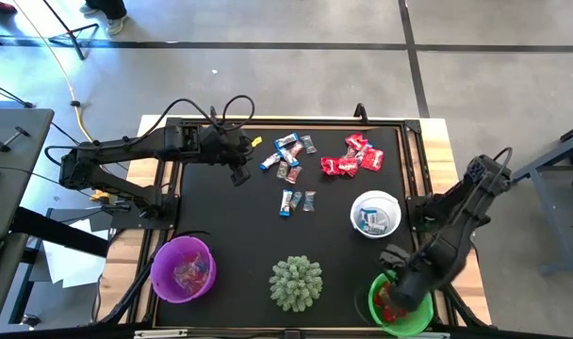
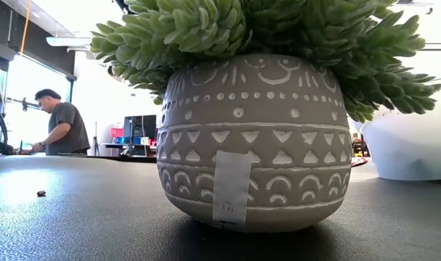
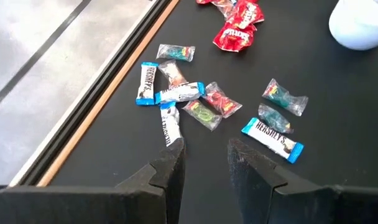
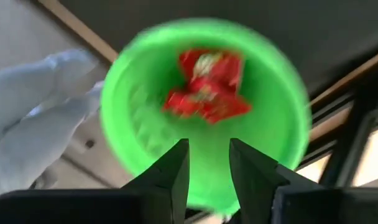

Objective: Sort candy
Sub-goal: Put the red candy wrapper into the green bucket

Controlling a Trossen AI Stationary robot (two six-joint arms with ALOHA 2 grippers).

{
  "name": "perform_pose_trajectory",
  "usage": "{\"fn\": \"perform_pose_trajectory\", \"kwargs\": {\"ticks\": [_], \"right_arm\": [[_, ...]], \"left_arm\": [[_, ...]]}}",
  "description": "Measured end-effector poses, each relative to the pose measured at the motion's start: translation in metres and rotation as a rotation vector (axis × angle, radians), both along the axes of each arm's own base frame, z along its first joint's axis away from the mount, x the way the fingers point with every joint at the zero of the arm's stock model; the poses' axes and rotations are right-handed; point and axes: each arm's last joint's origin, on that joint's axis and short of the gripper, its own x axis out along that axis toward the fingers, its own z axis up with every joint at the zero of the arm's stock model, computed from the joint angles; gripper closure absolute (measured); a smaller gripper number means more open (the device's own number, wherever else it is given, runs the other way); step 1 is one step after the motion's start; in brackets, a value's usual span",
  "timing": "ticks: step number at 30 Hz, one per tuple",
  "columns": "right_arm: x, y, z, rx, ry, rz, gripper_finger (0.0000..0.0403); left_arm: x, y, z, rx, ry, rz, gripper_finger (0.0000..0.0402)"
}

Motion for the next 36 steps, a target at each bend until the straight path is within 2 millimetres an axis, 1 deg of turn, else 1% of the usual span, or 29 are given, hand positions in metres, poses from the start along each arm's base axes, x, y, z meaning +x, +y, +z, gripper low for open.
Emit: {"fn": "perform_pose_trajectory", "kwargs": {"ticks": [5,11,15,18,21,25,28,30,36], "right_arm": [[0.016,-0.031,-0.002,-0.098,0.047,0.000,0.0293],[0.049,-0.075,-0.002,-0.169,-0.041,0.065,0.0293],[0.069,-0.113,-0.002,-0.240,-0.090,0.097,0.0293],[0.081,-0.144,-0.002,-0.313,-0.116,0.088,0.0293],[0.091,-0.176,-0.001,-0.378,-0.150,0.037,0.0293],[0.103,-0.217,0.001,-0.434,-0.224,-0.101,0.0293],[0.108,-0.245,0.002,-0.446,-0.272,-0.210,0.0293],[0.107,-0.259,0.003,-0.455,-0.274,-0.268,0.0293],[0.089,-0.291,0.000,-0.464,-0.136,-0.341,0.0293]], "left_arm": [[0.000,0.000,0.000,0.043,0.030,-0.054,0.0296],[-0.001,0.002,0.000,0.098,0.064,-0.086,0.0296],[-0.002,0.006,-0.001,0.101,0.076,-0.071,0.0296],[-0.003,0.007,-0.001,0.091,0.068,-0.053,0.0296],[-0.003,0.007,0.000,0.092,0.068,-0.055,0.0296],[-0.003,0.008,0.000,0.099,0.070,-0.051,0.0296],[-0.004,0.011,0.000,0.109,0.077,-0.042,0.0296],[-0.005,0.015,0.000,0.121,0.080,-0.013,0.0296],[-0.011,0.032,0.000,0.122,0.073,0.136,0.0296]]}}
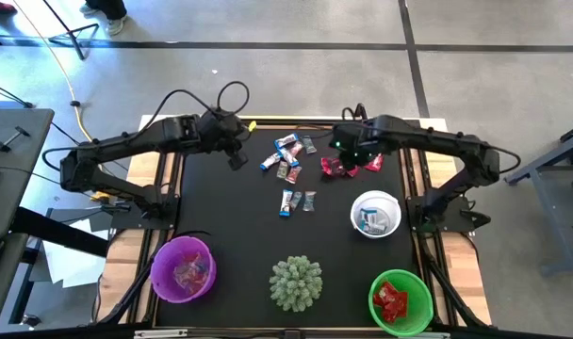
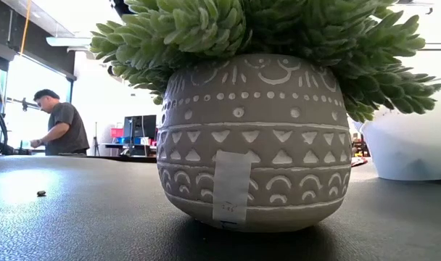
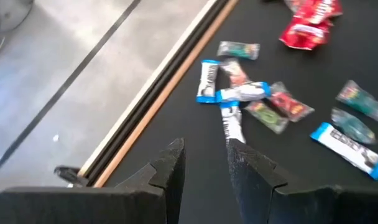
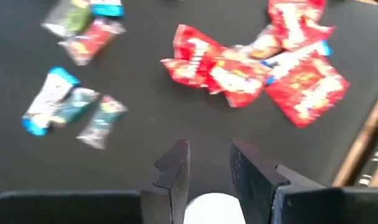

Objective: Sort candy
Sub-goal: Put the red candy wrapper into the green bucket

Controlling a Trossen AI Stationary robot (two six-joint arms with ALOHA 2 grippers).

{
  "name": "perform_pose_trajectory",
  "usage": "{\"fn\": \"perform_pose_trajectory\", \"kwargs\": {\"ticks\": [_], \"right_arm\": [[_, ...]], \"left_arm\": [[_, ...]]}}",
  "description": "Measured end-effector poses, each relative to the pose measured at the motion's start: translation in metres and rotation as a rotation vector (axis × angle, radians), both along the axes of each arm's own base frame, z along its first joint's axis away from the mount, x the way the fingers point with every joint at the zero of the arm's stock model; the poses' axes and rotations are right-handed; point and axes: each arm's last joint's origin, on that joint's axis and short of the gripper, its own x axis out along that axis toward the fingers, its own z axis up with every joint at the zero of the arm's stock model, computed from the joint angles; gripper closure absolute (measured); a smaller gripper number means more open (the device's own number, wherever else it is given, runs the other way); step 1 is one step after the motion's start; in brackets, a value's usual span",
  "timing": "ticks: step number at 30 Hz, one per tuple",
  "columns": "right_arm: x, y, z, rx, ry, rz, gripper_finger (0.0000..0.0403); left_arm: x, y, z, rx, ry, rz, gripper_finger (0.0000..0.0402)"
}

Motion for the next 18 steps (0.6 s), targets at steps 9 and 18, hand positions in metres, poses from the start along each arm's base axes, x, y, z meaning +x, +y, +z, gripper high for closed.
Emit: {"fn": "perform_pose_trajectory", "kwargs": {"ticks": [9,18], "right_arm": [[-0.019,-0.031,-0.001,0.019,0.110,0.079,0.0293],[-0.043,-0.058,-0.030,0.141,0.210,0.035,0.0293]], "left_arm": [[-0.009,0.025,0.002,0.006,-0.036,0.115,0.0296],[-0.019,0.057,0.013,0.074,-0.123,0.224,0.0296]]}}
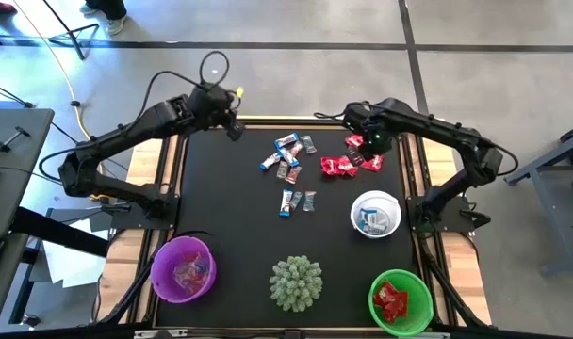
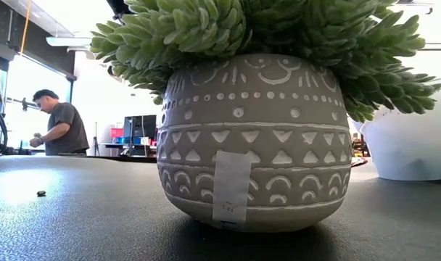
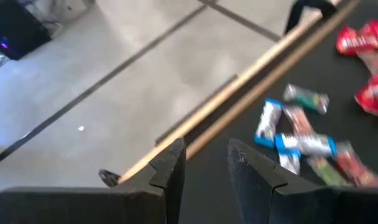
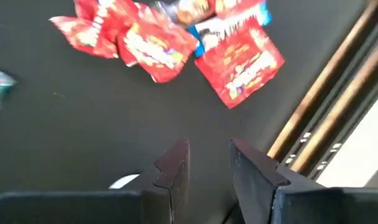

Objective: Sort candy
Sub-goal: Put the red candy wrapper into the green bucket

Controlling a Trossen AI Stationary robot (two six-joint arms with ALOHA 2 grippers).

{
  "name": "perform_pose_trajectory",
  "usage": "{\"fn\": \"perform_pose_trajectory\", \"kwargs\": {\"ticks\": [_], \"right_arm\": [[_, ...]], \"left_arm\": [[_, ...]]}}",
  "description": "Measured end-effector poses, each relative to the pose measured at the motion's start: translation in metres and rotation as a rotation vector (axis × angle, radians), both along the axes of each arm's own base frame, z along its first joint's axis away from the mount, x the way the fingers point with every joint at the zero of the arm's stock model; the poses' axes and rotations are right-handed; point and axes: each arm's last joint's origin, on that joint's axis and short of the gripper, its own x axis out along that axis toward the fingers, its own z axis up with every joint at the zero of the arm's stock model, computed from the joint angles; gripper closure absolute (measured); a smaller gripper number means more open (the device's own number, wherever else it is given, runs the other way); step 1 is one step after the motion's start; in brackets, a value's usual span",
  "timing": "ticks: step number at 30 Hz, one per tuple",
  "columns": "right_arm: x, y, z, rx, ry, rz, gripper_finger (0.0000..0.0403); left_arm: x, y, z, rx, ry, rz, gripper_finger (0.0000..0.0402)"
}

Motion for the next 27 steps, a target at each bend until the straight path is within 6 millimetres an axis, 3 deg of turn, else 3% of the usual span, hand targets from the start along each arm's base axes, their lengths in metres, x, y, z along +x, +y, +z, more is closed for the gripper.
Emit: {"fn": "perform_pose_trajectory", "kwargs": {"ticks": [7,16,27], "right_arm": [[-0.007,-0.014,-0.042,0.047,-0.049,-0.024,0.0292],[-0.030,-0.022,-0.071,0.127,0.008,-0.081,0.0292],[-0.054,-0.045,-0.109,0.062,-0.079,-0.196,0.0292]], "left_arm": [[-0.008,0.021,0.007,0.035,-0.096,0.052,0.0296],[-0.011,0.035,0.017,0.020,-0.284,0.014,0.0296],[-0.018,0.049,0.025,0.075,-0.377,0.068,0.0296]]}}
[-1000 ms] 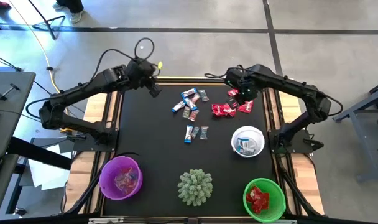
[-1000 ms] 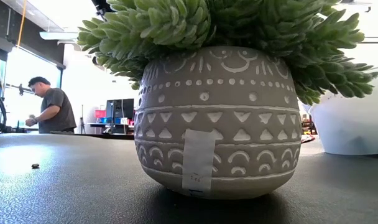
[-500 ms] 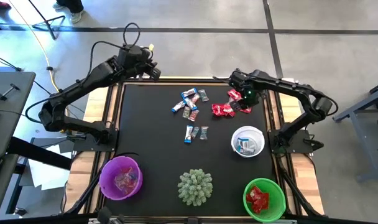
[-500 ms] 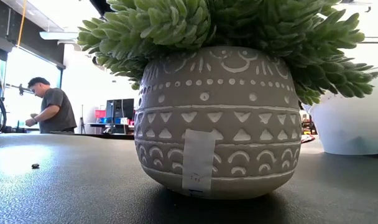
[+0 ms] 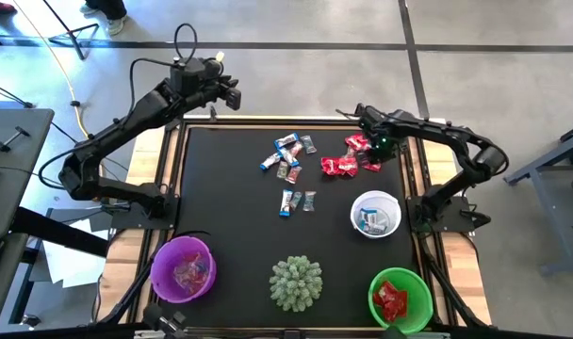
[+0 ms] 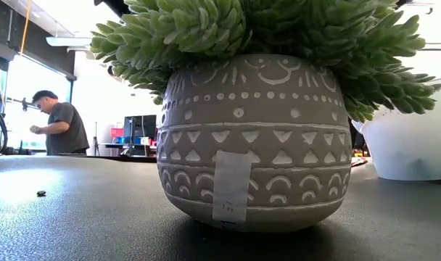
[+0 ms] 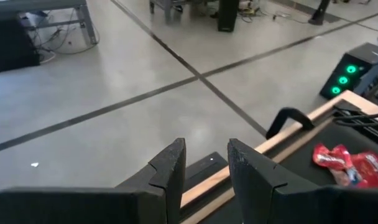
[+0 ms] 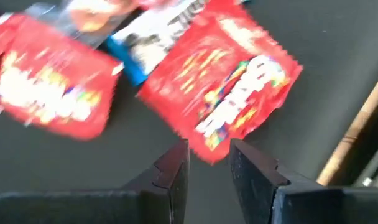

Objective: Sort candy
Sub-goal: Put the red candy wrapper into the green bucket

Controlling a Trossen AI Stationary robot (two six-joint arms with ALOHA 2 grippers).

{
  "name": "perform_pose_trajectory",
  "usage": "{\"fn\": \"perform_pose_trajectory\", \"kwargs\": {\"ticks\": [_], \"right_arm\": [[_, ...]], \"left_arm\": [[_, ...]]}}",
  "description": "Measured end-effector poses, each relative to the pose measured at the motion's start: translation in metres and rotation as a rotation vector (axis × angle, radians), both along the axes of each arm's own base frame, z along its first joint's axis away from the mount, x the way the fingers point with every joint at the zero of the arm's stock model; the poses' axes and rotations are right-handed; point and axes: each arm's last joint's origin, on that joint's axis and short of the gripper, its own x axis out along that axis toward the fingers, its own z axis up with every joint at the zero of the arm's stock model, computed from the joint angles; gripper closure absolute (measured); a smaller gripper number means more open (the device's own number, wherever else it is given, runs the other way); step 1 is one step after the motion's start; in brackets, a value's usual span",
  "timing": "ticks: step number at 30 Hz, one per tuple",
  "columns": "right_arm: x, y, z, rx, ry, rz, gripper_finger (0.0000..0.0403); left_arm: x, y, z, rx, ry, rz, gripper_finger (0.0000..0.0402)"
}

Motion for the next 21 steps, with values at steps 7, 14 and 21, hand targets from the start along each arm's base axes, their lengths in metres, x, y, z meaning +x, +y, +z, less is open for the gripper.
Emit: {"fn": "perform_pose_trajectory", "kwargs": {"ticks": [7,14,21], "right_arm": [[-0.009,-0.007,-0.021,-0.043,-0.089,-0.168,0.0292],[-0.012,-0.017,-0.020,-0.173,-0.031,-0.194,0.0292],[-0.020,-0.023,-0.020,-0.198,0.003,-0.206,0.0292]], "left_arm": [[-0.005,0.005,0.000,0.007,0.010,0.010,0.0296],[-0.007,0.007,0.000,-0.012,-0.013,-0.025,0.0296],[-0.006,0.006,0.000,-0.014,-0.011,-0.089,0.0296]]}}
